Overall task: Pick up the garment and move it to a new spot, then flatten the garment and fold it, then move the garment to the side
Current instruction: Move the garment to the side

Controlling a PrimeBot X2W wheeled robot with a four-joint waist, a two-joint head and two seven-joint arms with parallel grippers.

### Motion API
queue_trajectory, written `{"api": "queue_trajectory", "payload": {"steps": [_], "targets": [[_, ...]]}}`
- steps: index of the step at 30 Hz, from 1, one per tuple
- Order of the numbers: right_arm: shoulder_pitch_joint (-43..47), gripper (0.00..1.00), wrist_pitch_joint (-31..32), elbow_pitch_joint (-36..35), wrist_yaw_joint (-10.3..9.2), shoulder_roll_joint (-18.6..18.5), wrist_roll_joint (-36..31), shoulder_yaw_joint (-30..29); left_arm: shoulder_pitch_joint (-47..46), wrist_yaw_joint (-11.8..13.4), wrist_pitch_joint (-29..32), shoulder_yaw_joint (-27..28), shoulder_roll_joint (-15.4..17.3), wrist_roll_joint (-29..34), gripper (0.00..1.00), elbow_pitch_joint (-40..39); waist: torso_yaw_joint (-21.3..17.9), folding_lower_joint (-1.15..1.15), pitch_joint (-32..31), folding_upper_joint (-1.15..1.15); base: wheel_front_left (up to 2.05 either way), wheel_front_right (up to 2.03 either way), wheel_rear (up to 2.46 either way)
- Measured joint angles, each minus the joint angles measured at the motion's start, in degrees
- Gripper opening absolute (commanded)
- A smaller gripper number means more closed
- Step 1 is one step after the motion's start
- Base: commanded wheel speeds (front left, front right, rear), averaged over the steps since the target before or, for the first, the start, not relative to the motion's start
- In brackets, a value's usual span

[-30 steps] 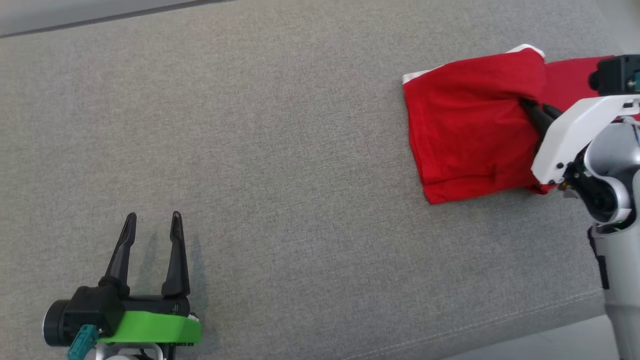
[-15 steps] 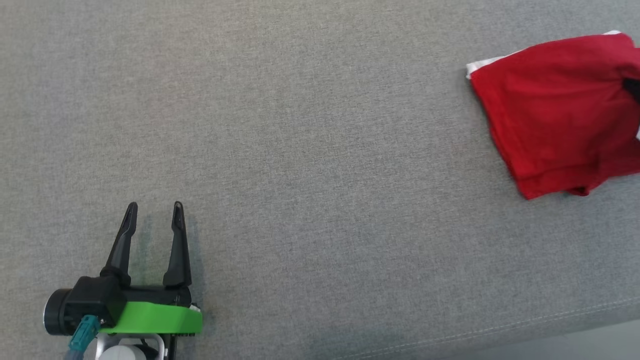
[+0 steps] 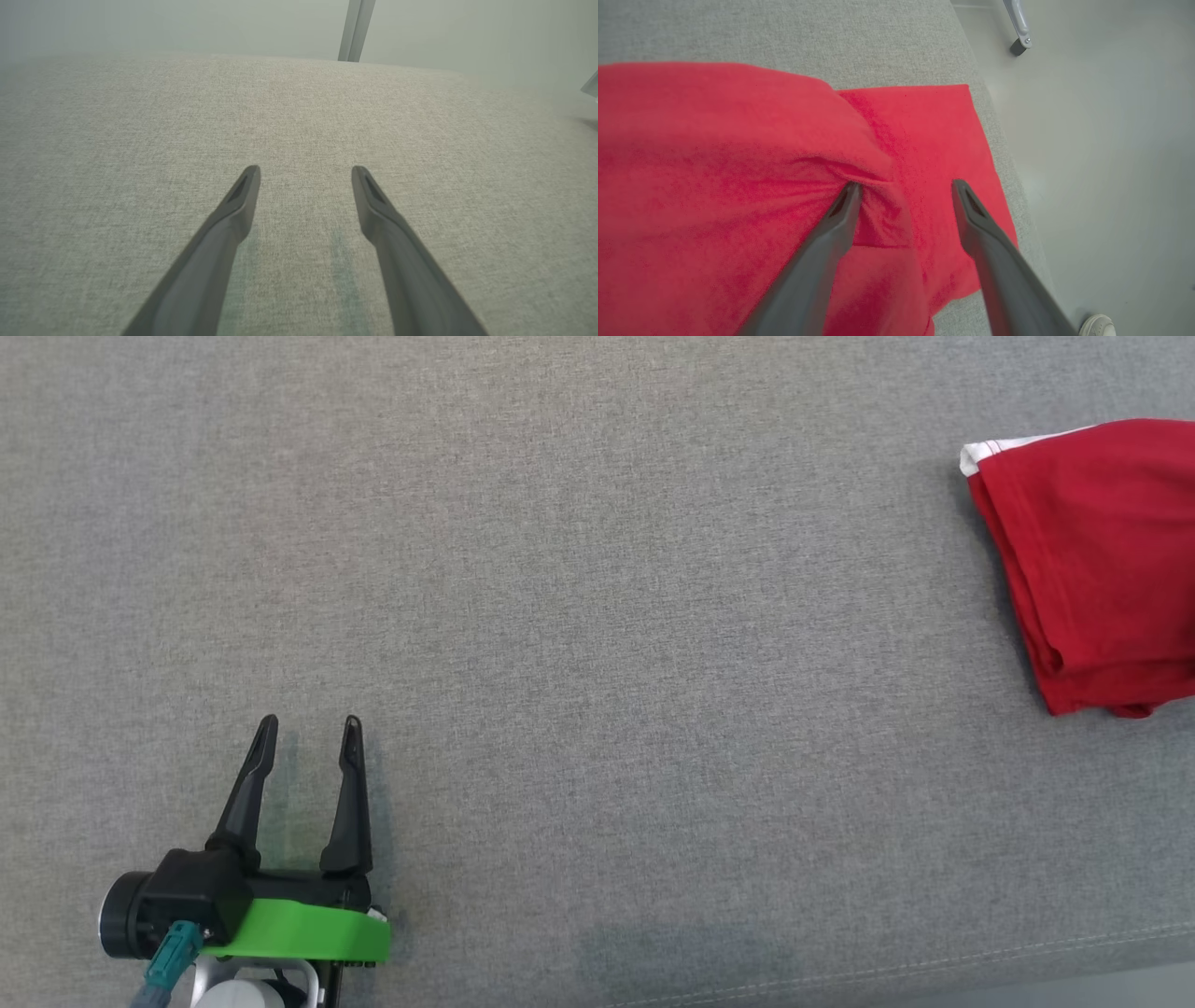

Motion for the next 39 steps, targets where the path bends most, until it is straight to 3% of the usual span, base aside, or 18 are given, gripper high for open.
{"api": "queue_trajectory", "payload": {"steps": [3, 7, 12, 16, 23, 28, 31, 39], "targets": [[0.08, 1.0, -5.31, 2.09, 0.0, 0.38, -4.08, -2.2, 0.09, 0.0, 0.0, 0.09, -0.04, -0.2, 1.0, 0.05, -0.26, 0.0, -0.32, 0.0, 0.0, 0.0, 0.0], [0.39, 1.0, -7.49, 4.88, 0.01, 2.44, -6.06, -3.67, 0.4, 0.0, 0.0, 0.34, -0.11, -0.24, 1.0, 0.18, -0.79, 0.0, -1.2, 0.0, 0.0, 0.0, 0.0], [1.45, 1.0, -13.11, 3.36, 0.0, 3.49, -6.65, -3.09, 1.24, 0.0, 0.0, 0.51, -0.15, -0.33, 1.0, 0.27, -1.51, 0.0, -2.99, 0.0, 0.0, 0.0, 0.0], [3.52, 1.0, -17.51, -2.3, 0.01, 4.97, -4.12, -1.02, 2.28, 0.0, 0.0, 0.79, -0.18, -0.43, 1.0, 0.19, -1.9, 0.0, -5.13, 0.0, 0.0, 0.0, 0.0], [12.32, 1.0, -26.42, -19.22, 0.01, 7.84, 1.23, 2.85, 4.6, -0.01, 0.01, 2.85, -0.24, -1.29, 1.0, 0.66, -1.98, 0.0, -9.8, 0.0, 0.0, 0.0, 0.0], [21.22, 1.0, -33.2, -24.36, 0.0, 13.51, 1.27, 2.66, 5.92, 0.05, 0.01, 4.27, -0.24, -2.01, 1.0, 2.88, -1.21, 0.0, -13.31, 0.0, 0.0, 0.0, 0.0], [25.22, 1.0, -38.1, -24.28, 0.01, 17.42, 0.74, 3.18, 6.42, 0.49, 0.01, 4.64, -0.25, -2.33, 1.0, 4.05, -0.49, -0.01, -15.27, 0.0, 0.0, 0.0, 0.0], [33.31, 1.0, -51.28, -15.1, 0.04, 20.61, -0.91, 6.81, 7.36, 0.57, 0.0, 3.98, -0.26, -1.27, 1.0, 5.41, 1.93, -0.01, -19.65, 0.0, 0.0, 0.0, 0.0]]}}
